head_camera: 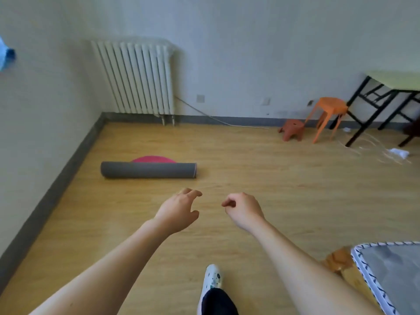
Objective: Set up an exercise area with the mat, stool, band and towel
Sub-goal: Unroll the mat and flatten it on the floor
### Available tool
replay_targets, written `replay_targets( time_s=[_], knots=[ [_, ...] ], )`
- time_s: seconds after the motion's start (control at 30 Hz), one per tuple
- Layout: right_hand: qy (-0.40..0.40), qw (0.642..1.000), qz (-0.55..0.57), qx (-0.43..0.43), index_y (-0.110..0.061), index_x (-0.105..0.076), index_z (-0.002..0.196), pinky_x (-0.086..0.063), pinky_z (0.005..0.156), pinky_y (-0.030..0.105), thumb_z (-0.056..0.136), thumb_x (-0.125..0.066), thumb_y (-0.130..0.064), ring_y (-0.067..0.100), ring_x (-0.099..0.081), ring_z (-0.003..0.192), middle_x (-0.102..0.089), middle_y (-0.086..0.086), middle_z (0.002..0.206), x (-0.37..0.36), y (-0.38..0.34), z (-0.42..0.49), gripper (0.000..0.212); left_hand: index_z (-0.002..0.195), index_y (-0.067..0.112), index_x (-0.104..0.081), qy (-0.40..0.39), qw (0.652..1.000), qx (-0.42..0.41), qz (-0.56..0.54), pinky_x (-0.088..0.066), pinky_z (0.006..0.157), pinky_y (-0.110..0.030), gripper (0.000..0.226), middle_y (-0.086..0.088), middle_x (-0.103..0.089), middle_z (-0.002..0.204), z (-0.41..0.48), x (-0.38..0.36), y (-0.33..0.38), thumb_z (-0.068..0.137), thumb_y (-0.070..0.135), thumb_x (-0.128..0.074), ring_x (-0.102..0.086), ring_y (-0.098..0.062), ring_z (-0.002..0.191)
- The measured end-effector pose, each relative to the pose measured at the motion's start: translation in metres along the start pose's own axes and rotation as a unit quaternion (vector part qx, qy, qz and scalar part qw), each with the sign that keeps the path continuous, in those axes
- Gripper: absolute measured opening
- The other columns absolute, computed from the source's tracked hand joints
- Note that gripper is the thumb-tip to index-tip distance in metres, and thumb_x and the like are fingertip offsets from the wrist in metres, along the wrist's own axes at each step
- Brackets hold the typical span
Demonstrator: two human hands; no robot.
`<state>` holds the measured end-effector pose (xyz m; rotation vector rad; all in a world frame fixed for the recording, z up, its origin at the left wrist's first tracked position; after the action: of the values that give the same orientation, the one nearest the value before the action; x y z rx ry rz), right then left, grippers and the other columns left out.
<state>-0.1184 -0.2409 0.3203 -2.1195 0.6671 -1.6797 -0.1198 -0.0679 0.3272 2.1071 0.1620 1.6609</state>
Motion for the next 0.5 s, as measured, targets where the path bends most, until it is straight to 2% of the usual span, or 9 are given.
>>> replay_targets(
  time_s=[0.23, 0.5],
  knots=[
    [-0.048, 0.997, -0.011, 0.060, -0.026, -0.074, 0.095, -0.052, 0.082, 0.027, 0.085, -0.056, -0.015, 0.017, -0.065, 0.097, -0.072, -0.005, 0.103, -0.013, -0.057, 0.158, 0.024, 0.141, 0.028, -0.038, 0.006, 0.997, 0.080, -0.006, -0.044, 0.099, -0.031, 0.055, 0.004, -0.039, 0.145, 0.113, 0.037, -0.074, 0.090, 0.030, -0.059, -0.045, -0.018, 0.127],
    [-0.114, 0.986, -0.033, 0.117, -0.026, -0.072, 0.094, -0.050, 0.078, 0.025, 0.088, -0.055, -0.016, 0.014, -0.063, 0.095, -0.070, -0.010, 0.102, -0.037, -0.134, 0.303, 0.021, 0.141, 0.027, -0.038, 0.016, 0.988, 0.155, -0.012, -0.044, 0.096, -0.027, 0.054, 0.004, -0.041, 0.142, 0.202, 0.084, -0.157, 0.091, 0.030, -0.058, -0.046, -0.016, 0.125]
  ],
)
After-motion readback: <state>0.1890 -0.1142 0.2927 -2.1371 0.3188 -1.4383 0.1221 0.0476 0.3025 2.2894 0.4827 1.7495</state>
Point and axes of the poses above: each hand's wrist, its own z-axis towards the middle knuckle, its own x-axis out of the back of the hand, y = z × x, the point moved 7 cm from there along z, towards the middle knuckle
